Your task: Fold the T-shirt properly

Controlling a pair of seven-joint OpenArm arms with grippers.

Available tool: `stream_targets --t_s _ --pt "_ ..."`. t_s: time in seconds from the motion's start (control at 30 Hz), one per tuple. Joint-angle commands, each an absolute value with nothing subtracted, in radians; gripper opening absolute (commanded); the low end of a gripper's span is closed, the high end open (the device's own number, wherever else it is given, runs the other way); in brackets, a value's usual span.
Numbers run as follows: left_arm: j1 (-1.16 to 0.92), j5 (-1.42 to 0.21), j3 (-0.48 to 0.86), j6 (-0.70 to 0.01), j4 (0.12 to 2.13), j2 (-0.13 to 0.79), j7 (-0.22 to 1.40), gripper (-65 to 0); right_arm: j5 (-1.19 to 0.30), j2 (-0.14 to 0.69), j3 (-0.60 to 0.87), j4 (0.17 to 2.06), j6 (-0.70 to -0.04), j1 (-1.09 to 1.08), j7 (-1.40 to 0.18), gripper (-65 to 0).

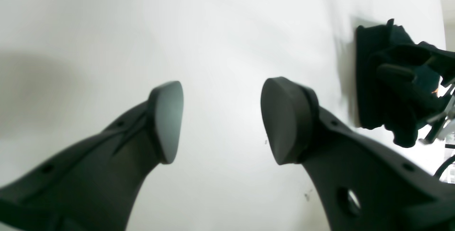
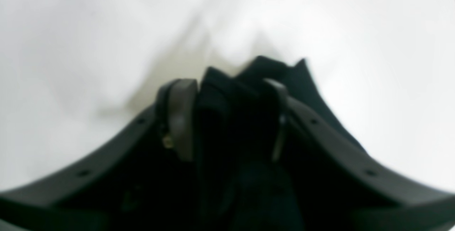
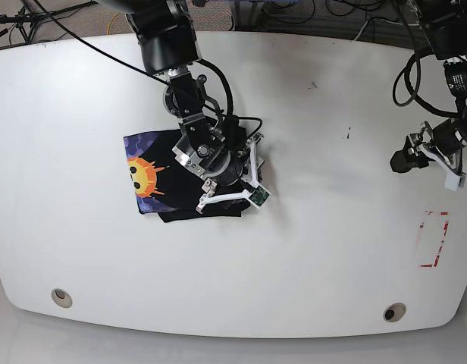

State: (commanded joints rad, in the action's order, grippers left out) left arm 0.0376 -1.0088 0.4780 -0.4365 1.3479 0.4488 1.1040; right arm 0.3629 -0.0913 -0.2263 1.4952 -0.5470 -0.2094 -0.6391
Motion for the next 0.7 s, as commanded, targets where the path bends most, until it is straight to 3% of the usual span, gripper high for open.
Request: stream_targets --t_s 0.1,0.13,0.7 --pt "0.038 -1.009 0.478 -0.437 1.348 0.449 1.104 -29.2 0.363 -0.091 -0.225 1.495 -0.542 -0.214 -0.639 -63.6" --pt "0.038 -1.009 0.478 -0.437 1.348 0.449 1.104 -29.2 0.363 -0.090 -0.223 1.495 -0.542 -0.214 -0.639 -65.0" --pt "0.038 -1.007 0.476 -0.437 1.346 0.447 1.104 -29.2 0.361 -0.093 -0.226 1.702 -0.542 -0.236 -0.720 -65.0"
